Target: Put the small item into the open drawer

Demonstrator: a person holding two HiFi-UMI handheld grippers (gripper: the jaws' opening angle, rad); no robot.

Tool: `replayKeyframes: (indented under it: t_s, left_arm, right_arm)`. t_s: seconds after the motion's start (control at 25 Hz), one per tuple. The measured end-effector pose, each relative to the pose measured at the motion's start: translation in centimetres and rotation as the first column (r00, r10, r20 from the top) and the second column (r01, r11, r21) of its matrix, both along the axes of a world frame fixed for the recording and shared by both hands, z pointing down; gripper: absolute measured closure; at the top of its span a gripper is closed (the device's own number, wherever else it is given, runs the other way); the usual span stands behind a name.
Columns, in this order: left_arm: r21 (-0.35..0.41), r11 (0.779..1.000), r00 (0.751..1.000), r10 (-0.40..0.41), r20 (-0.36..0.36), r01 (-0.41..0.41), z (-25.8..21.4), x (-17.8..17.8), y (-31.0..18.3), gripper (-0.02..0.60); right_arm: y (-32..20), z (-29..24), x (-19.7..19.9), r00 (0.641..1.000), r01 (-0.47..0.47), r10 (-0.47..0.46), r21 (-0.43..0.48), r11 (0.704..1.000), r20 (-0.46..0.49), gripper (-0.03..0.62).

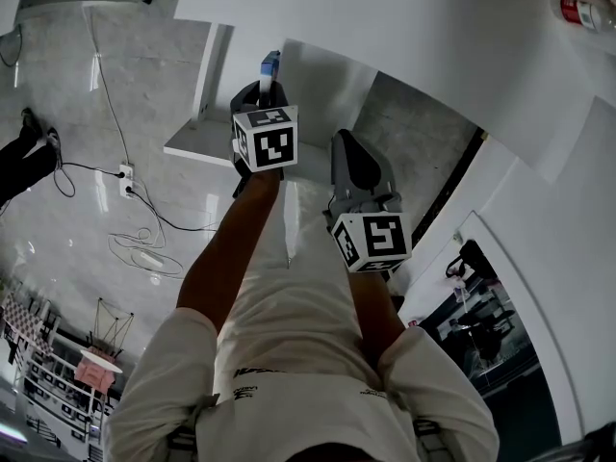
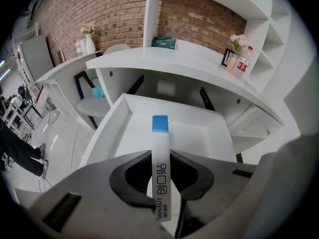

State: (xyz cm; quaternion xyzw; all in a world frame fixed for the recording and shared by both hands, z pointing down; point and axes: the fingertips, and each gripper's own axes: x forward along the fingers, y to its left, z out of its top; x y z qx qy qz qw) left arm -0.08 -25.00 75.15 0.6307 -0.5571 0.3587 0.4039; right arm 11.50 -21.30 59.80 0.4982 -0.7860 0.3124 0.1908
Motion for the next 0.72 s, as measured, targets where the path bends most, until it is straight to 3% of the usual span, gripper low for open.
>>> replayKeyframes:
  t_s: [0.72]
  left_arm:
    - [-0.103,0.994,0.999,0.036,0.008,-0.035,4.0,0.7,-0.3,0.499]
  right_arm:
    - [0.2,1.1,0.9,1.0,-0.025,0.025,-0.023,0.999,-0.008,0.595]
